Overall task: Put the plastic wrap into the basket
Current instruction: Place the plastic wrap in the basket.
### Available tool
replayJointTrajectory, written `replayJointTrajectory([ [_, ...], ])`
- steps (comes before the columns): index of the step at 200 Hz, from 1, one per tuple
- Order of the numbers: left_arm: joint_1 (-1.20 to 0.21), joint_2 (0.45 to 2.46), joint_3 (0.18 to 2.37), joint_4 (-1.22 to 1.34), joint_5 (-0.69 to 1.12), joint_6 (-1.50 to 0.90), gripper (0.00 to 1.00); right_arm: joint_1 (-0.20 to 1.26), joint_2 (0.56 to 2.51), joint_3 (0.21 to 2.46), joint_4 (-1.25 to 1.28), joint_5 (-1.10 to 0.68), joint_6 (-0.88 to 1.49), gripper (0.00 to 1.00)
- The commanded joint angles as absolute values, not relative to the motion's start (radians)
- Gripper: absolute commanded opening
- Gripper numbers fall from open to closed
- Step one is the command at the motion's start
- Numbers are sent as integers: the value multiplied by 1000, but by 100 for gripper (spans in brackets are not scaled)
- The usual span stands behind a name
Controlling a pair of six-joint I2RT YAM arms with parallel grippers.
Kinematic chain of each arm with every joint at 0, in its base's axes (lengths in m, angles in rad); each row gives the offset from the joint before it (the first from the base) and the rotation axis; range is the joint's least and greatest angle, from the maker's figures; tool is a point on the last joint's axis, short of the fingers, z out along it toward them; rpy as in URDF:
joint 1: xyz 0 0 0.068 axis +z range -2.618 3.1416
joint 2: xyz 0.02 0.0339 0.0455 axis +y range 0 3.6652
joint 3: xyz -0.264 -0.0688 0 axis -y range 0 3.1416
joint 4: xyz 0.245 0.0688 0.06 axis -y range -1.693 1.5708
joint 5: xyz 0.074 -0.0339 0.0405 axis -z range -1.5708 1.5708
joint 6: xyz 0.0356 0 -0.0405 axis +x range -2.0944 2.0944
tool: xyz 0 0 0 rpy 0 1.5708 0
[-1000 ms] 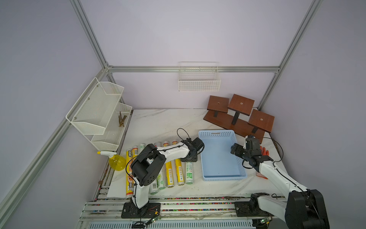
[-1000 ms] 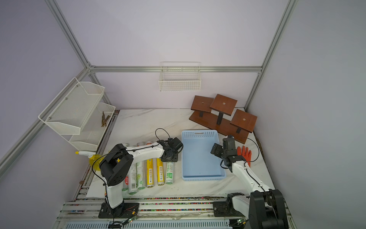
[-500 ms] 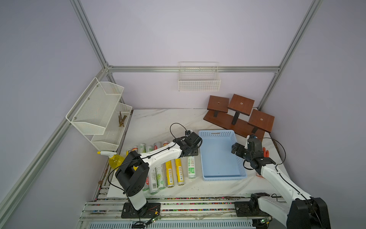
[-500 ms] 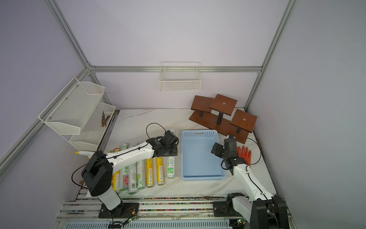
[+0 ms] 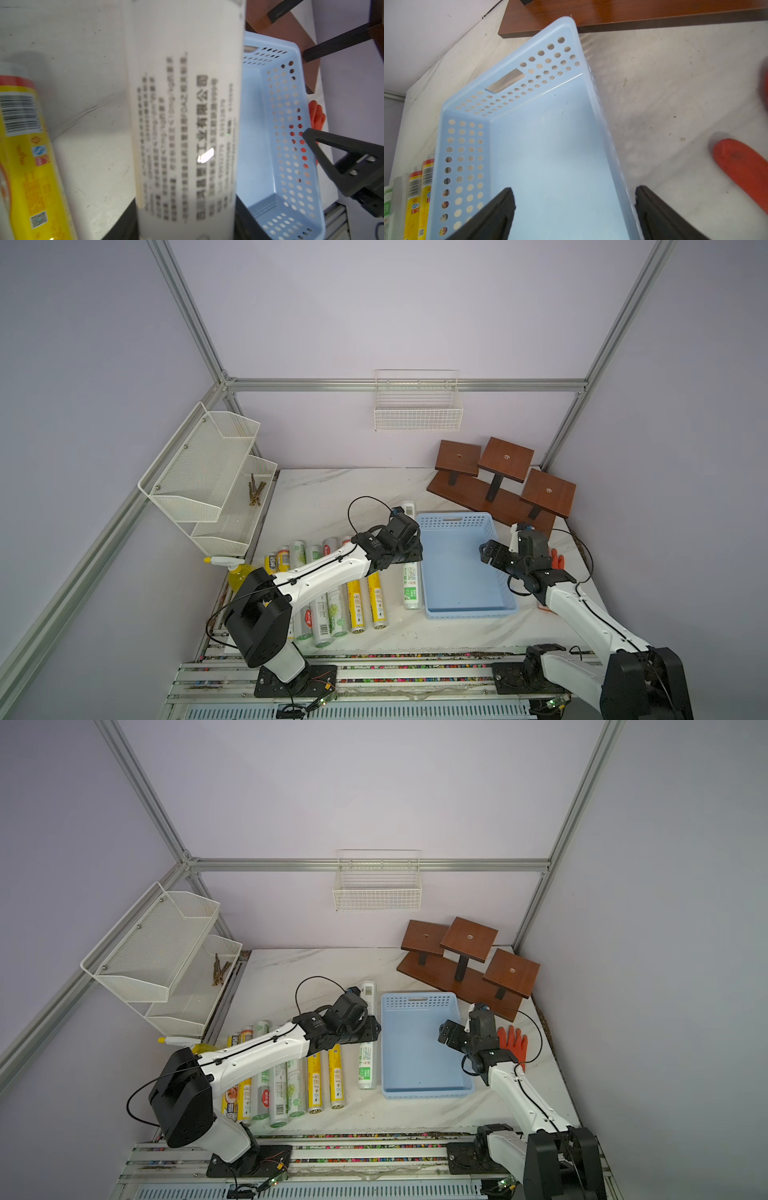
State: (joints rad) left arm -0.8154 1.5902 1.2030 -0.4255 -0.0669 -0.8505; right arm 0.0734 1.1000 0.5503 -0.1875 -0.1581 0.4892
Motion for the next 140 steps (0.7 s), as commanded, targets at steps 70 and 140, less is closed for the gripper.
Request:
replayJointTrajectory([
  [70, -877, 1777, 1382, -107, 119, -973, 19, 68, 1095, 565, -206, -166, 526, 93],
  [140, -901, 1985, 1458, 93, 176, -1131, 18, 51, 889, 529, -255, 27, 566, 97],
])
